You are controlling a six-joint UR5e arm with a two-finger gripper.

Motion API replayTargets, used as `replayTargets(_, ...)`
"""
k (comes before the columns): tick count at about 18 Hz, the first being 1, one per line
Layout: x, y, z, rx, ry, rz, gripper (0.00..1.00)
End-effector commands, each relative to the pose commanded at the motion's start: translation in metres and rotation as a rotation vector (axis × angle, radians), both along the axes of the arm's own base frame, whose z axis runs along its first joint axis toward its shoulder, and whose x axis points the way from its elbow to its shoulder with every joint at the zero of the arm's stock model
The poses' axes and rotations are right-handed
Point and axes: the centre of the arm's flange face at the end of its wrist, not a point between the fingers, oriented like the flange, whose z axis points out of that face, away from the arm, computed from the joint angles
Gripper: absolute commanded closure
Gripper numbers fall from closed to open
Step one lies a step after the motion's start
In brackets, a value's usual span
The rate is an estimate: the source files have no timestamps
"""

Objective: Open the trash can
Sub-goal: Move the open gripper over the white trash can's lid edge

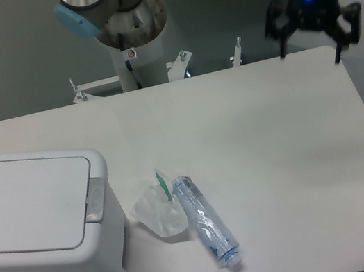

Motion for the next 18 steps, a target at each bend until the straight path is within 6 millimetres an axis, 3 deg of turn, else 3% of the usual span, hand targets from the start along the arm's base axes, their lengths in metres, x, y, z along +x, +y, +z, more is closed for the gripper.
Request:
replayTargets(5,0.043,0.054,0.003,0.104,-0.066,0.163,0.00)
replayTargets(11,0.094,0.095,0.009,0.198,-0.197,0.346,0.00)
replayTargets(18,0.146,0.134,0.001,0.215,-0.295,0.432,0.00)
